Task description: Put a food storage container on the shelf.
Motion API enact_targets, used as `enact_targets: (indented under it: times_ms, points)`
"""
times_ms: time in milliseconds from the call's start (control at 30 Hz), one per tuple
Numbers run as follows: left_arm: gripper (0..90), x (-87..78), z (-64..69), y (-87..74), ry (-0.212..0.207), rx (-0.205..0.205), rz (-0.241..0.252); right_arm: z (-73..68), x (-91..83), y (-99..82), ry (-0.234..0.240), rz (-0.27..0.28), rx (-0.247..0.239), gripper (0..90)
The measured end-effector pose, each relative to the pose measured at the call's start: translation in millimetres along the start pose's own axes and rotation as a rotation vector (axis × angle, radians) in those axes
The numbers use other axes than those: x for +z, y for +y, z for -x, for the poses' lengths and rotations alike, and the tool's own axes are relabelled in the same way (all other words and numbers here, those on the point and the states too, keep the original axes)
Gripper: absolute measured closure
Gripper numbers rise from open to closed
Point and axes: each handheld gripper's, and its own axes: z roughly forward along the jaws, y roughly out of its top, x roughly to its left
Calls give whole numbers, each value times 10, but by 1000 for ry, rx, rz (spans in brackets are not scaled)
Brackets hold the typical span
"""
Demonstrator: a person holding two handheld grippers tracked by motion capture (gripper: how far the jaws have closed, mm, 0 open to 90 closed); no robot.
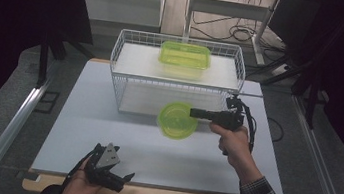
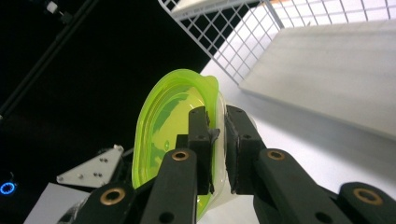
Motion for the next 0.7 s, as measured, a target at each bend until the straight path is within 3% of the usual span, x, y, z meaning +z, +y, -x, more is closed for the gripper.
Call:
enact_targets:
  times_ms: [700]
  points:
    - [27,5,3,-1,0,2,4,-239,-194,493,19,111,-13,818]
